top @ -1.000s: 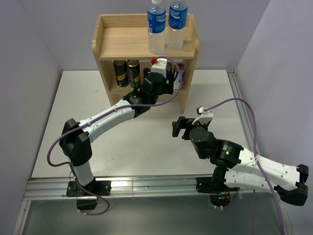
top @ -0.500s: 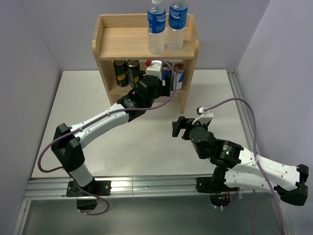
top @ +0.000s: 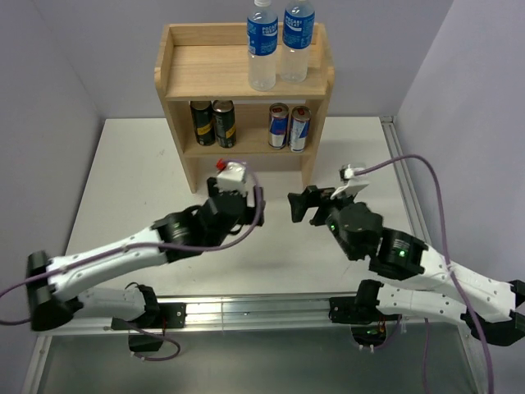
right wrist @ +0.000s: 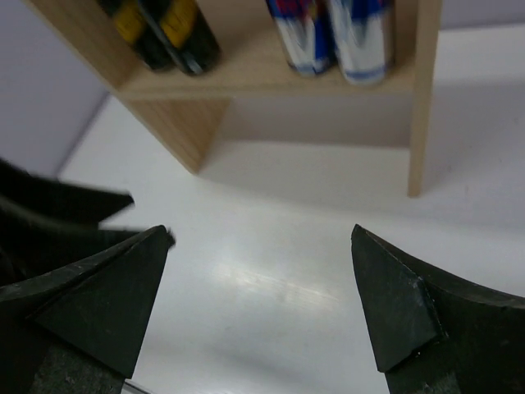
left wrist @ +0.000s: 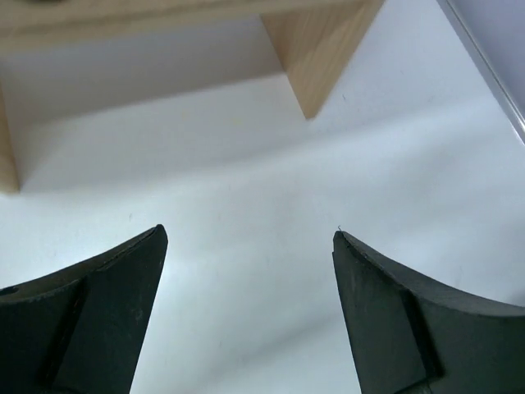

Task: Place and organize the beverage onto the shelf

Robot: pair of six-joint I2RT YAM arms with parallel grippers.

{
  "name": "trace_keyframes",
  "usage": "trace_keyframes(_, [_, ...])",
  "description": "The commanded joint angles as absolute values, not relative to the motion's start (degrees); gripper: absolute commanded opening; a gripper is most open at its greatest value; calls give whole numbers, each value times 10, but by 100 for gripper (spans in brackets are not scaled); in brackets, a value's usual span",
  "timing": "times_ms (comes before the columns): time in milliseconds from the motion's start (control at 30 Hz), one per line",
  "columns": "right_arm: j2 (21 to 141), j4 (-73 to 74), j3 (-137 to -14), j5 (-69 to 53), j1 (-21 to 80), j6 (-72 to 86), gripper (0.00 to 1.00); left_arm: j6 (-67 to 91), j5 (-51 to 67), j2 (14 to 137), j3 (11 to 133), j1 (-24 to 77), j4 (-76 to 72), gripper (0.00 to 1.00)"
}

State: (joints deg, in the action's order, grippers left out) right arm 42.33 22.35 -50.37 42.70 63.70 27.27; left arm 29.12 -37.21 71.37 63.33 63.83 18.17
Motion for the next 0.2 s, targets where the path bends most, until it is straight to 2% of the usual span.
trace_keyframes(0, [390,196,-586,383,637,201,100,396,-435,581,580,666,274,89])
trace_keyframes(100, [389,178,-623,356,638,159,100,418,-439,435,527,676,294,91])
trace_keyframes(167, [402,188,-654,369,638,154,100,416,-452,387,492,676,289,92])
